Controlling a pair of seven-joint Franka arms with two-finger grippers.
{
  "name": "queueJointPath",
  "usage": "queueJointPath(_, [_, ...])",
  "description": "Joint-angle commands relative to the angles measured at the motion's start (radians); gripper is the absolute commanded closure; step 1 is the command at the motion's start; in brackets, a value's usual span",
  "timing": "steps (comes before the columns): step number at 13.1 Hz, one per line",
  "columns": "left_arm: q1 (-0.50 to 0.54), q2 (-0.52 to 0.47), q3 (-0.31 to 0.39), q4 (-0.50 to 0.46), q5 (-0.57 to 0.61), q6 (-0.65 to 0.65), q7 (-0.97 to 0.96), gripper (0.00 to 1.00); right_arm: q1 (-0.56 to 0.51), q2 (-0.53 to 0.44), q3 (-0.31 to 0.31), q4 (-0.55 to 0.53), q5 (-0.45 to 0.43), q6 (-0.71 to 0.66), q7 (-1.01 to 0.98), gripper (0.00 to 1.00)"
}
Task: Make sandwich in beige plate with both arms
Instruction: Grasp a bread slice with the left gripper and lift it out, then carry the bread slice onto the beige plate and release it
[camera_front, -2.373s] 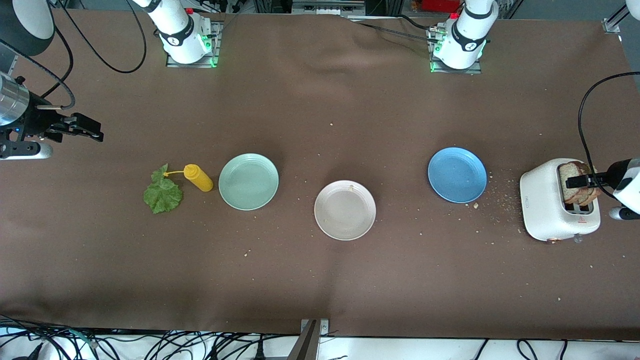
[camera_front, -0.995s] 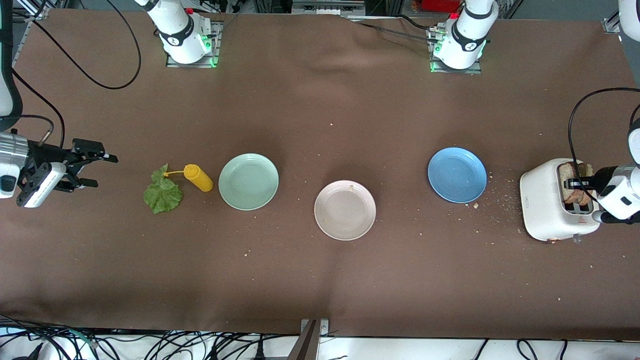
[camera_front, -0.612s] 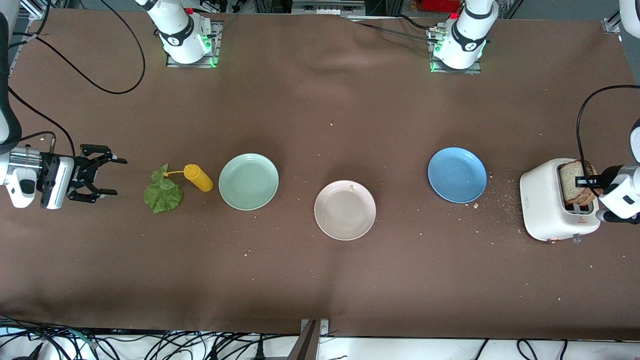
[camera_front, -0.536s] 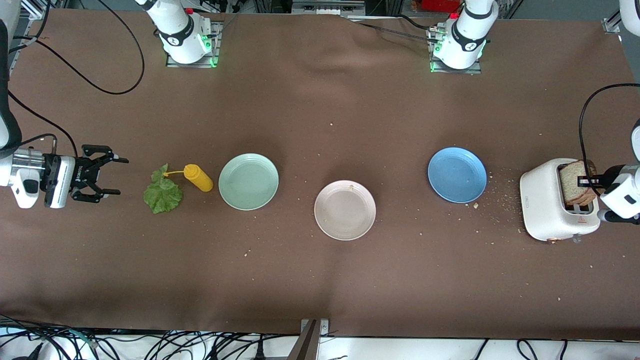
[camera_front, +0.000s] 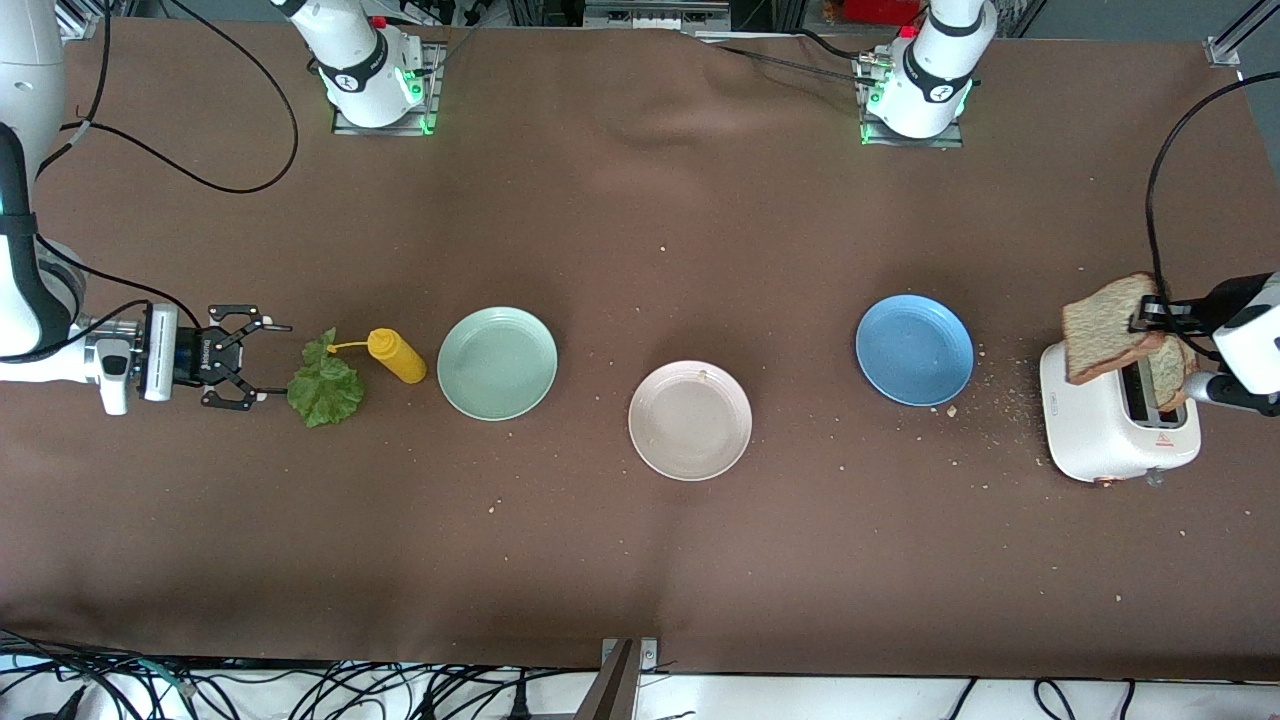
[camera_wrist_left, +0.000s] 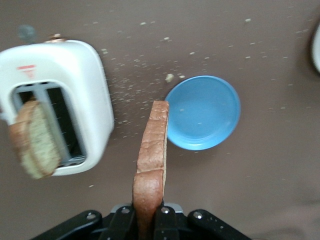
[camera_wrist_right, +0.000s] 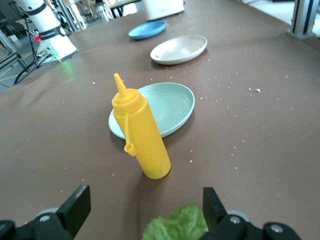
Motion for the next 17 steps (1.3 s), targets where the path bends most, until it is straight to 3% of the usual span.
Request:
queueJointPath(1, [-0.023,0.031,0.004,0.005,-0.209,-0.016,-0.063,1.0,-0.016,0.07,0.012,0.005,0.103,-0.067,-0.146,0.01])
queueJointPath(5, [-0.21,0.19,0.004,0.021,-0.478,0.015,-0.414,1.0,-0.007,0.159,0.026,0.001,0.198,-0.102,-0.264,0.01])
queueJointPath(10, [-0.313,0.383,0.004,0.015,-0.806,0.228,-0.331,1.0,-0.007,0.238,0.103,0.001,0.273,-0.133,-0.308,0.01])
queueJointPath(13, [-0.403,0.458,0.003,0.015,-0.85,0.439,-0.235,1.0,-0.004,0.255,0.135,-0.027,0.308,-0.134,-0.309,0.01])
queueJointPath(15, [-0.423,0.475,0.004,0.013,-0.882,0.484,-0.179,1.0,-0.003,0.255,0.136,-0.039,0.308,-0.136,-0.309,0.01])
queueJointPath(17, [-0.437,0.494,0.004,0.013,-0.882,0.526,-0.174,1.0,-0.001,0.255,0.156,-0.047,0.308,-0.134,-0.308,0.17])
